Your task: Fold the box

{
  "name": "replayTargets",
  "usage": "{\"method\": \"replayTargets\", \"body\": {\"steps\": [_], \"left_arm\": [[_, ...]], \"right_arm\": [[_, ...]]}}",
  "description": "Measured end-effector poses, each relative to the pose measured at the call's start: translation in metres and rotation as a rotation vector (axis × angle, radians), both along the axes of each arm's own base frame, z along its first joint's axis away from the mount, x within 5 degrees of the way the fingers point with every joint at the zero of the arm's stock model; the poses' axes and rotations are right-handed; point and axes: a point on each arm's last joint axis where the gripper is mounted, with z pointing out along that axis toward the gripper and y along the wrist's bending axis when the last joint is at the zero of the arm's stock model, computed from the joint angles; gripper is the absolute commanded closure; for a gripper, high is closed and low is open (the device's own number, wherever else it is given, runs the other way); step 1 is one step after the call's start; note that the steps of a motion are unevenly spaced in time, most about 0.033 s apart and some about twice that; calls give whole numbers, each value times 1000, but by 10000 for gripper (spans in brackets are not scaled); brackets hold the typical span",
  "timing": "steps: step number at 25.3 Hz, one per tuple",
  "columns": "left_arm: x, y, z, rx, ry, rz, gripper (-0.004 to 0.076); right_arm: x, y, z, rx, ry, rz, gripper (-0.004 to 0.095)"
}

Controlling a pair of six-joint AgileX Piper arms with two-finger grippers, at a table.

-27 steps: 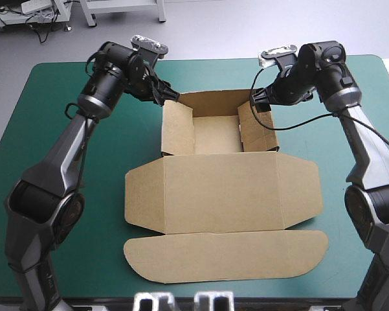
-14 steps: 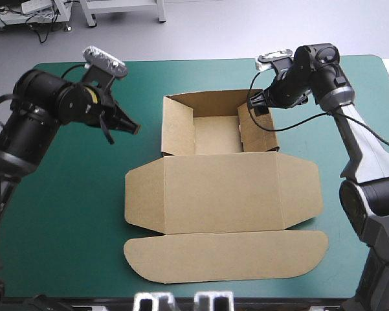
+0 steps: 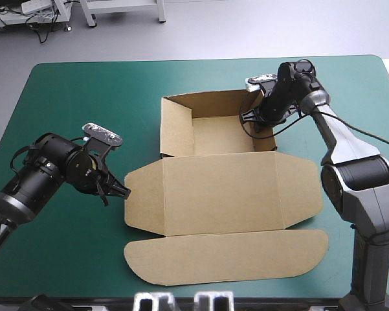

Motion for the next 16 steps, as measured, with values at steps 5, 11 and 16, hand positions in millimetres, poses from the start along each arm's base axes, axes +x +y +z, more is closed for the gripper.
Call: {"method": "replayTargets", "body": {"steps": [5,11,16], "left_arm": [[1,0,0,5,-15,-1,734],[1,1,1,5,-16,-1,734],[1,1,1,4,-16,2,734]], "right_arm": [[1,0,-1,0,-3,1,927],[4,-6,5,-74,-34,25,928],[18,-36,39,-131,-168,-38,928]]}}
